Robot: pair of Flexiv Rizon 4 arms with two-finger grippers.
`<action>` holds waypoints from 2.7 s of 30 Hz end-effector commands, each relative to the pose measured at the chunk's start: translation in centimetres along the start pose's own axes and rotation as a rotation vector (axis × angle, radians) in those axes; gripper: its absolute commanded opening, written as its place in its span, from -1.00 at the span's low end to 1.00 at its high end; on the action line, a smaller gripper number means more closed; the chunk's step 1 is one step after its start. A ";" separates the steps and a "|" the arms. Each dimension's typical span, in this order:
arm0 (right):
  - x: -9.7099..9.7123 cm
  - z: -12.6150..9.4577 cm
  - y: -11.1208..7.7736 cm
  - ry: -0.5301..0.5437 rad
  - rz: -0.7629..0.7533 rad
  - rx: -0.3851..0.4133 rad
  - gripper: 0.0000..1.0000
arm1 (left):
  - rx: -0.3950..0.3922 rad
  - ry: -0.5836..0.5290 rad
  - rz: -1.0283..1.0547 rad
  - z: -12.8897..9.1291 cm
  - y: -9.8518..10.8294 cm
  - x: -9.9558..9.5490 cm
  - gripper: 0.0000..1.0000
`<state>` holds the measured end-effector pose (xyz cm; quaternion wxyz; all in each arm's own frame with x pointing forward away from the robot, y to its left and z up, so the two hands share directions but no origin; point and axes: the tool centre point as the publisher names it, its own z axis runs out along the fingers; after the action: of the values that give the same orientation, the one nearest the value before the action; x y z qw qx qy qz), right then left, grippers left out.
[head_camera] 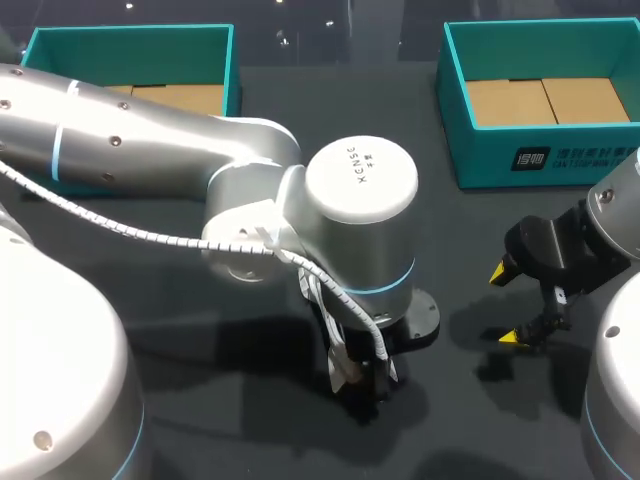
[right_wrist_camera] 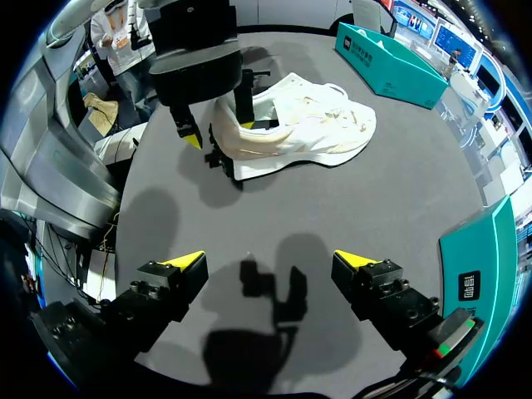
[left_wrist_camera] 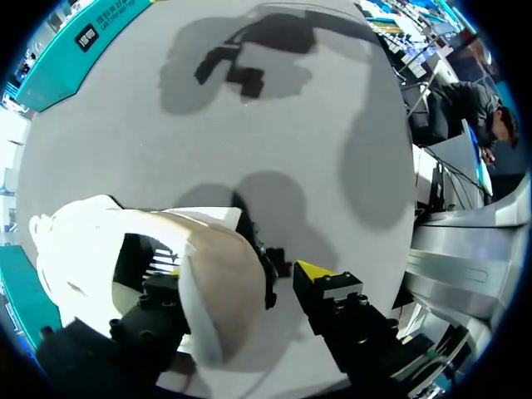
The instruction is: Take the shoe out of the shoebox, open the shoe tongue, remove and reinsert the insole, then place the shoe into the shoebox
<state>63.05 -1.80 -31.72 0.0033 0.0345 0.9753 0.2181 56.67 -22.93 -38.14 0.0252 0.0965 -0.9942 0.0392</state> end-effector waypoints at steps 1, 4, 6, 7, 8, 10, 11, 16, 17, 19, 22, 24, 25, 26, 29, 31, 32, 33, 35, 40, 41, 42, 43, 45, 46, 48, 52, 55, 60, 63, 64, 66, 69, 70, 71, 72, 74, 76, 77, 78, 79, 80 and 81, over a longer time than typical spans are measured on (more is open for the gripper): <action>0.2 0.0 0.0 -0.004 0.000 0.002 1.00 | -0.005 -0.005 -0.003 0.4 0.0 0.4 0.21; 0.2 0.0 0.0 -0.004 0.000 0.002 1.00 | -0.009 -0.002 -0.009 0.5 0.1 0.4 0.15; 0.2 0.0 0.0 -0.004 0.000 0.002 1.00 | -0.010 -0.001 -0.011 0.5 0.2 0.4 0.11; 0.2 0.0 0.0 -0.004 0.000 0.002 1.00 | -0.012 -0.001 -0.012 0.5 0.2 0.5 0.00; 0.2 0.0 0.0 -0.004 0.000 0.002 1.00 | -0.012 -0.002 -0.013 0.5 0.2 0.5 -0.04; 0.2 0.0 0.0 -0.004 0.000 0.002 1.00 | -0.014 -0.002 -0.015 0.5 0.3 0.5 -0.19; 0.2 0.0 0.0 -0.004 0.000 0.002 1.00 | -0.014 -0.002 -0.016 0.5 0.3 0.5 -0.31; 0.2 0.0 0.0 -0.004 0.000 0.002 1.00 | -0.019 -0.001 -0.021 0.6 0.2 0.3 -0.55; 0.2 0.0 0.0 -0.004 0.000 0.002 1.00 | -0.019 0.000 -0.022 0.6 0.2 0.3 -0.59; 0.2 0.0 0.0 -0.004 0.000 0.002 1.00 | -0.020 0.002 -0.023 0.6 0.2 0.2 -0.87; 0.2 0.0 0.0 -0.004 0.000 0.002 1.00 | -0.022 0.000 -0.024 0.3 0.1 0.1 -1.00; 0.2 0.0 0.0 -0.004 0.000 0.002 1.00 | -0.023 -0.002 -0.026 -0.1 0.1 0.0 -1.00; 0.2 0.0 0.0 -0.004 0.000 0.002 1.00 | -0.026 -0.001 -0.027 -0.4 0.1 0.0 -1.00; 0.2 0.0 0.0 -0.004 0.000 0.002 1.00 | -0.038 0.004 -0.019 -0.7 0.1 -0.1 -1.00; 0.2 0.0 0.0 -0.004 0.000 0.002 1.00 | -0.065 0.016 0.004 -2.1 0.1 -0.4 -1.00; 0.2 0.0 0.0 -0.004 0.000 0.002 1.00 | -0.079 0.022 0.017 -3.4 0.0 -0.7 -1.00; 0.2 0.0 0.0 -0.004 0.000 0.002 1.00 | -0.089 0.017 0.024 -4.1 0.0 -0.8 -1.00; 0.2 0.0 0.0 -0.004 0.000 0.002 1.00 | -0.096 0.016 0.032 -4.8 -0.1 -0.9 -1.00; 0.2 0.0 0.0 -0.004 0.000 0.002 1.00 | -0.108 0.016 0.048 -6.4 -0.1 -1.4 -1.00; 0.2 0.0 0.0 -0.004 0.000 0.002 1.00 | -0.095 0.035 0.070 -10.8 0.0 -3.1 -1.00; 0.2 0.0 0.0 -0.004 0.000 0.002 1.00 | -0.083 0.048 0.070 -11.9 0.0 -3.6 -1.00; 0.2 0.0 0.0 -0.004 0.000 0.002 1.00 | -0.084 0.049 0.073 -12.3 0.1 -3.7 -1.00; 0.2 0.0 0.0 -0.004 0.000 0.002 1.00 | -0.086 0.048 0.074 -13.0 0.1 -4.1 -1.00; 0.2 0.0 0.0 -0.004 0.000 0.002 1.00 | -0.082 0.047 0.066 -14.4 0.4 -5.0 -1.00; 0.2 0.0 0.0 -0.004 0.000 0.002 1.00 | -0.086 0.046 0.061 -14.7 0.5 -5.4 -1.00; 0.2 0.0 0.0 -0.004 0.000 0.002 1.00 | -0.106 0.034 0.031 -15.7 0.7 -6.5 -1.00; 0.2 0.0 0.0 -0.004 0.000 0.002 1.00 | -0.104 0.025 0.011 -16.2 0.9 -7.1 -1.00; 0.2 0.0 0.0 -0.004 0.000 0.002 1.00 | -0.104 0.025 0.011 -16.2 0.9 -7.1 -1.00; 0.2 0.0 0.0 -0.004 0.000 0.002 1.00 | -0.104 0.025 0.011 -16.2 0.9 -7.1 -1.00; 0.2 0.0 0.0 -0.004 0.000 0.002 1.00 | -0.104 0.025 0.011 -16.2 0.9 -7.1 -1.00; 0.2 0.0 0.0 -0.004 0.000 0.002 1.00 | -0.104 0.025 0.011 -16.2 0.9 -7.1 -1.00; 0.2 0.0 0.0 -0.004 0.000 0.002 1.00 | -0.120 0.067 0.019 -15.7 0.9 -7.1 -1.00; 0.2 0.0 0.0 -0.004 0.000 0.002 1.00 | -0.121 0.076 0.033 -16.3 1.6 -8.2 -1.00; 0.2 0.0 0.0 -0.004 0.000 0.002 1.00 | -0.124 0.064 0.034 -16.7 1.9 -8.8 -1.00; 0.2 0.0 0.0 -0.004 0.000 0.002 1.00 | -0.132 0.054 0.035 -17.3 2.4 -9.4 -1.00; 0.2 0.0 0.0 -0.004 0.000 0.002 1.00 | -0.139 0.048 0.035 -17.8 2.8 -10.1 -1.00; 0.2 0.0 0.0 -0.004 0.000 0.002 1.00 | -0.146 0.028 0.031 -18.8 3.7 -11.6 -1.00; 0.2 0.0 0.0 -0.004 0.000 0.002 1.00 | -0.148 0.023 0.026 -19.6 4.5 -12.9 -1.00; 0.2 0.0 0.0 -0.004 0.000 0.002 1.00 | -0.148 0.023 0.026 -20.1 4.9 -13.6 -1.00; 0.2 0.0 0.0 -0.004 0.000 0.002 1.00 | -0.146 0.018 0.022 -20.4 5.4 -14.2 -1.00; 0.2 0.0 0.0 -0.004 0.000 0.002 1.00 | -0.146 0.022 0.025 -20.8 5.9 -15.0 -1.00; 0.2 0.0 0.0 -0.004 0.000 0.002 1.00 | -0.145 0.023 0.026 -21.2 6.3 -15.7 -1.00; 0.2 0.0 0.0 -0.004 0.000 0.002 1.00 | -0.146 0.022 0.027 -21.5 6.8 -16.4 -1.00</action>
<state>63.05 -1.80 -31.72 0.0034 0.0345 0.9753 0.2182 71.24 -14.18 -19.53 0.0358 0.0815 -0.9949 -0.0473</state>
